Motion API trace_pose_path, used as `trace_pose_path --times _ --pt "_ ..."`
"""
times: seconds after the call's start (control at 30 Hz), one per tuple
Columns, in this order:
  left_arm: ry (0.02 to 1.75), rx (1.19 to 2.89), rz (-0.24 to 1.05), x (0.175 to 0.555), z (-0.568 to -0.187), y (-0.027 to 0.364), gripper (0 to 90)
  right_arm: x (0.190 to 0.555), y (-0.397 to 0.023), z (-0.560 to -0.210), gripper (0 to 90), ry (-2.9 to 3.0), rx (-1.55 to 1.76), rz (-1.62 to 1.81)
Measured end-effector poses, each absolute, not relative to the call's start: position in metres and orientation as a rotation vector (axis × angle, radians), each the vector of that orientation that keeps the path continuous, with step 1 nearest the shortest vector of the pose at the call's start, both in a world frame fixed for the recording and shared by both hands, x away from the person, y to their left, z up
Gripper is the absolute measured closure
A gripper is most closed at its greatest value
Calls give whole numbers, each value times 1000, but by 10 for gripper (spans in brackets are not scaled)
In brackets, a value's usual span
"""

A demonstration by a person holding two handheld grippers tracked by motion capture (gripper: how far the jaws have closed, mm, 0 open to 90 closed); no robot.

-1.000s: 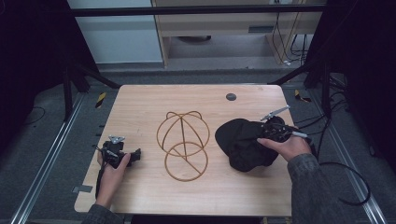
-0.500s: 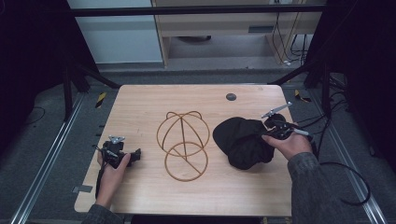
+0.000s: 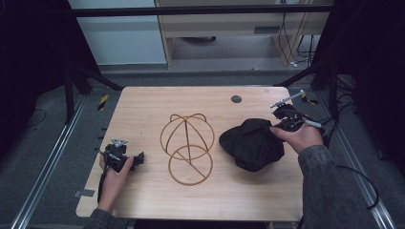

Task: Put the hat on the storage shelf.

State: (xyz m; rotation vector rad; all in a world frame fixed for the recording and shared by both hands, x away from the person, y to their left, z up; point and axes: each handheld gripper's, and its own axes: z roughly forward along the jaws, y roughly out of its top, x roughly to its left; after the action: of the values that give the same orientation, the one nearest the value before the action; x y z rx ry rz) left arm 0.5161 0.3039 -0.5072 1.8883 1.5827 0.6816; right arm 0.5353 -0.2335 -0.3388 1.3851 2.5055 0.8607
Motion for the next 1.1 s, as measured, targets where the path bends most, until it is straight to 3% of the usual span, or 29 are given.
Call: trace_pose_path --times 0.67,1.1 --pt "1582 1882 681 516 -507 304 0 533 -214 -240 870 2314 1295 1051" --pt "1581 1884 681 516 -507 304 0 541 -188 -205 872 2249 1241 1114"
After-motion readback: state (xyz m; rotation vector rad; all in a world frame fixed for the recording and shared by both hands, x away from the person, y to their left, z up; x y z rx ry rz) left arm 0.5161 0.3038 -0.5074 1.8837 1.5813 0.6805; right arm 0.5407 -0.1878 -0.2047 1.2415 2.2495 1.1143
